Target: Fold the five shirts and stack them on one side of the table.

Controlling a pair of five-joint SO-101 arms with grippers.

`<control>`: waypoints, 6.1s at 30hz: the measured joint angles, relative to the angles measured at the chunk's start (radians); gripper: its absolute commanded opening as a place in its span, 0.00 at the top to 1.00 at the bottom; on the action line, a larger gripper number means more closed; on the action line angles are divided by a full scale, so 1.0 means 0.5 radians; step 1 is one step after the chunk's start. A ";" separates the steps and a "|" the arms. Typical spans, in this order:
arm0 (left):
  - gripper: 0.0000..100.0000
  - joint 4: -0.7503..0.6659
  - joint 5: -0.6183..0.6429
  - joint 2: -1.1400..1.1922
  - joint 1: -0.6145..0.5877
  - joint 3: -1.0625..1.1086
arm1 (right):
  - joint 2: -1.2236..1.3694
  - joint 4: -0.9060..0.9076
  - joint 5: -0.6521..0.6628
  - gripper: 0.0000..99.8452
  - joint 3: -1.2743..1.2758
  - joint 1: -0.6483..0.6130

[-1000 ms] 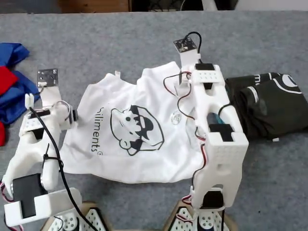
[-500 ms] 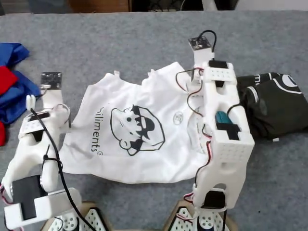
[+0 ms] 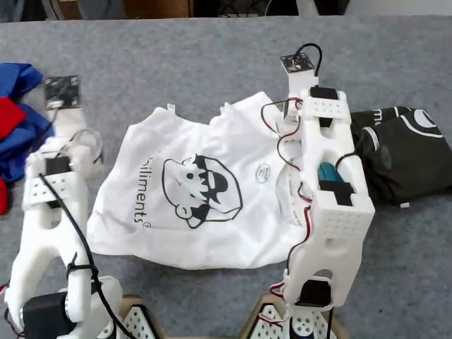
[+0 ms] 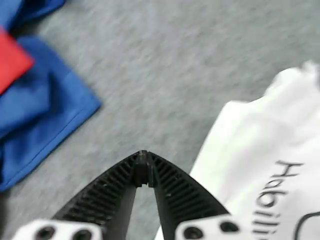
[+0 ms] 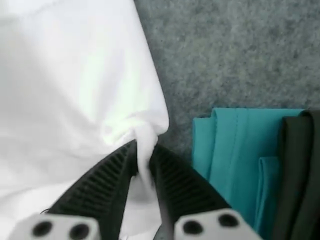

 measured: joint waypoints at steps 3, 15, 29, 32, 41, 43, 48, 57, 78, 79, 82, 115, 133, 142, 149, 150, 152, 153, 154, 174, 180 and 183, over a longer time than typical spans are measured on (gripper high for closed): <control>0.81 -0.175 0.080 0.132 0.110 0.000 | 0.000 0.000 0.000 0.98 0.000 0.003; 0.97 -0.316 0.153 1.010 0.252 -0.288 | 0.000 0.000 0.000 0.98 0.000 0.009; 0.97 -0.031 0.034 0.565 -0.178 -0.166 | 0.000 0.034 -0.003 0.98 0.000 -0.006; 0.97 -0.018 0.025 0.368 -0.249 -0.009 | -0.025 0.126 -0.003 0.98 0.003 -0.043; 0.97 0.095 -0.061 -0.252 -0.249 0.463 | -0.574 0.218 0.028 0.98 0.491 -0.184; 0.97 0.138 -0.058 -0.384 -0.249 0.460 | -0.727 0.218 0.074 0.98 0.608 -0.184; 0.86 0.160 0.080 -0.457 -0.187 0.295 | -0.875 0.077 0.074 0.98 0.792 -0.184; 0.79 -0.055 0.144 0.436 -0.080 -0.196 | -0.844 -0.025 0.083 0.81 0.804 -0.169; 0.97 -0.089 -0.221 0.663 -0.178 -0.092 | -0.865 -0.025 0.095 0.95 0.810 -0.169; 0.97 -0.089 -0.218 0.574 -0.178 -0.015 | -0.890 -0.025 0.095 0.95 0.822 -0.169; 0.97 -0.089 -0.212 0.310 -0.178 0.206 | -0.988 -0.025 0.095 0.95 0.884 -0.169; 0.81 0.132 -0.080 1.320 -0.077 -1.062 | -1.274 -0.172 -0.123 0.90 0.991 -0.046; 0.97 0.236 -0.439 1.590 -0.089 -1.191 | -0.752 -0.258 -0.123 0.90 0.733 -0.046; 0.97 0.236 -0.292 1.654 -0.196 -1.267 | -0.749 -0.245 -0.123 0.90 0.727 -0.046; 0.97 0.328 -0.015 1.531 -0.307 -1.264 | -0.749 -0.245 -0.123 0.90 0.727 -0.046; 0.97 0.334 0.009 1.516 -0.307 -1.264 | -0.749 -0.245 -0.123 0.90 0.727 -0.046; 0.94 0.347 0.034 1.491 -0.307 -1.264 | -0.736 -0.245 -0.123 0.90 0.715 -0.046; 0.91 0.347 0.040 1.488 -0.307 -1.264 | -0.733 -0.245 -0.123 0.90 0.700 -0.046; 0.87 0.347 0.040 1.482 -0.307 -1.264 | -0.733 -0.245 -0.123 0.90 0.694 -0.046; 0.82 0.304 0.249 1.470 -0.463 -1.264 | -0.144 0.037 -0.025 0.98 0.203 -0.255; 0.82 0.304 0.261 1.470 -0.463 -1.264 | -0.144 0.147 -0.025 0.99 0.203 -0.249; 0.82 0.304 0.261 1.470 -0.463 -1.264 | -0.144 0.236 0.021 0.99 0.203 -0.233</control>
